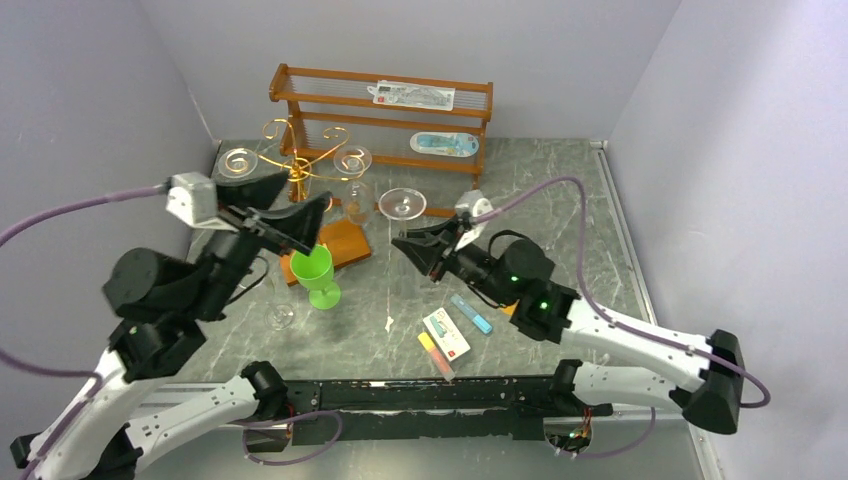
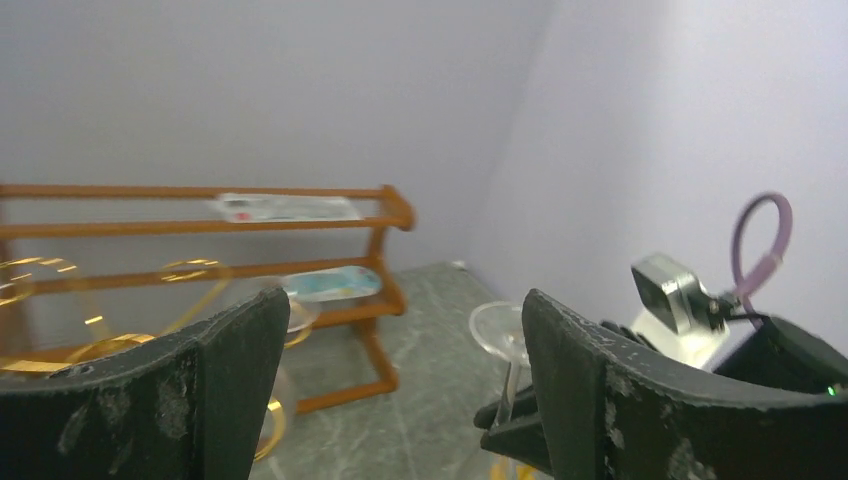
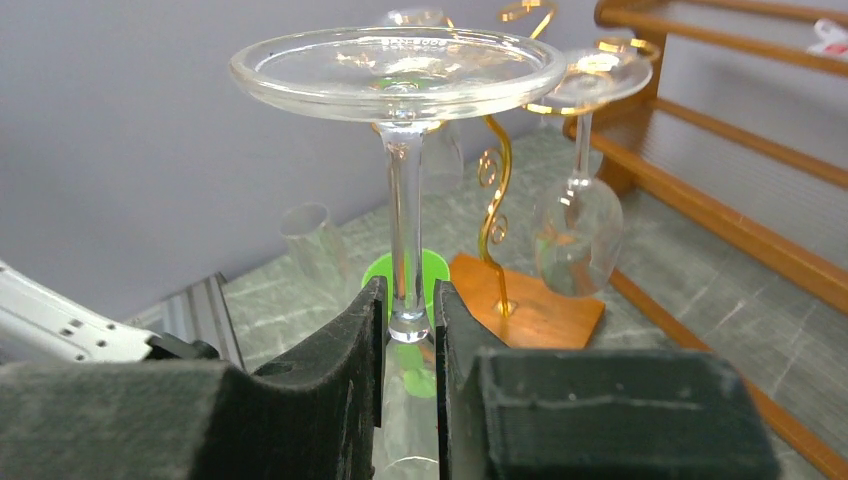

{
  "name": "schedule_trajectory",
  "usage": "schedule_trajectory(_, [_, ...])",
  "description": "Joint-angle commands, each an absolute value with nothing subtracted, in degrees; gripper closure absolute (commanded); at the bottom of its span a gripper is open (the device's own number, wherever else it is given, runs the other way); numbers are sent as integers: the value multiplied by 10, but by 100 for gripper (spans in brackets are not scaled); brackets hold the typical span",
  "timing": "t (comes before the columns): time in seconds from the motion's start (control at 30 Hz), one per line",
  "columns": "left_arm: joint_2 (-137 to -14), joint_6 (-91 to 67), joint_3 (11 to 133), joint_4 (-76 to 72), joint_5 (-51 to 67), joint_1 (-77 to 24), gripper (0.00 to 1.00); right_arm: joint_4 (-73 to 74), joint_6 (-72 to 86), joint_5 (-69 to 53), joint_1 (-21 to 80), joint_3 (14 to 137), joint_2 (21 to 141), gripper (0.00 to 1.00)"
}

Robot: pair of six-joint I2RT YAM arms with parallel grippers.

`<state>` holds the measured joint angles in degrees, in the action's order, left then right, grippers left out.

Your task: Place the wine glass upside down on the wine glass rack

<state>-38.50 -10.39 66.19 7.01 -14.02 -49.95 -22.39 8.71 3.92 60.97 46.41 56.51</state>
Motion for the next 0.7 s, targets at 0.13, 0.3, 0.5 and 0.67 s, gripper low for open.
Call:
schedule_trajectory(0.13, [-328, -58, 685, 208, -342, -498, 11, -322, 87, 53, 611, 518, 681, 100])
schedule_trajectory(0.3, [-307, -49, 677, 208, -364, -499, 11, -335, 97, 59, 611, 567, 754, 100])
schedule_trajectory(0.5, [-307, -41, 672, 212, -373, -499, 12, -348, 89, 65, 610, 611, 831, 100])
schedule_trajectory(0.67, [-310, -35, 672, 222, -397, -499, 13, -363, 67, 66, 602, 628, 875, 100])
